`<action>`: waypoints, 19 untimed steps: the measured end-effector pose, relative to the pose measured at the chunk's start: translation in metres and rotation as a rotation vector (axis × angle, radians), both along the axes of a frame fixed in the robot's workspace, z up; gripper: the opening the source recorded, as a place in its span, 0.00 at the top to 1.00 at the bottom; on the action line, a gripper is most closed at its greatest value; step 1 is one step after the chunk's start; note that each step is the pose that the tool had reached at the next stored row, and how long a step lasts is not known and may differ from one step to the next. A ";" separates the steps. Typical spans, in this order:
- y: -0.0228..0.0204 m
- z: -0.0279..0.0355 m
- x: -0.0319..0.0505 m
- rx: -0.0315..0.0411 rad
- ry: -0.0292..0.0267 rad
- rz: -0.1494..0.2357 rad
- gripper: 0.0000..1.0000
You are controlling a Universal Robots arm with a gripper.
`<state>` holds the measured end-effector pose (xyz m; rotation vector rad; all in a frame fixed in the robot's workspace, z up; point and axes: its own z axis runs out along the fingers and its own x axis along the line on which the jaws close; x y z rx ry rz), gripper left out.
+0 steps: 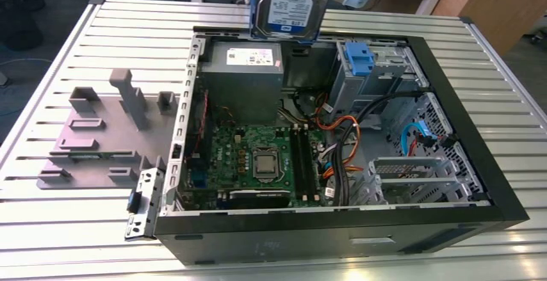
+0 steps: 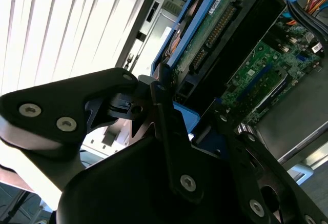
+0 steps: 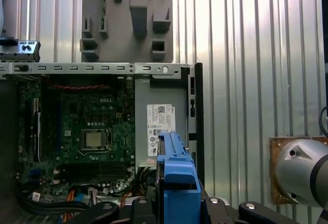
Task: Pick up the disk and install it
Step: 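Insert the disk into the insertion slot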
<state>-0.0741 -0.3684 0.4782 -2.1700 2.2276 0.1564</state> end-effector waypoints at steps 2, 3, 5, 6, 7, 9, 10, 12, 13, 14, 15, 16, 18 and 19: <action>-0.0003 0.0000 0.0004 -0.0001 0.0000 0.000 0.63; -0.0004 0.0000 0.0007 0.0000 0.0000 0.000 0.63; -0.0007 0.0000 0.0011 0.0000 0.0000 0.000 0.63; -0.0009 0.0000 0.0015 0.0000 0.0000 0.000 0.63; -0.0011 0.0000 0.0017 0.0000 0.0000 0.000 0.63; -0.0013 0.0000 0.0021 0.0000 0.0000 0.000 0.63; -0.0014 0.0000 0.0023 0.0000 0.0000 0.000 0.63; -0.0017 0.0000 0.0028 0.0000 0.0000 0.000 0.63; -0.0018 0.0000 0.0030 -0.0001 0.0000 0.000 0.63; -0.0019 0.0000 0.0032 0.0000 0.0000 0.000 0.63; -0.0021 -0.0001 0.0034 0.0000 0.0000 0.000 0.63; -0.0022 -0.0001 0.0036 0.0000 0.0000 0.000 0.63; -0.0024 0.0000 0.0041 -0.0001 0.0000 0.000 0.63; -0.0026 0.0000 0.0043 -0.0001 0.0000 0.000 0.63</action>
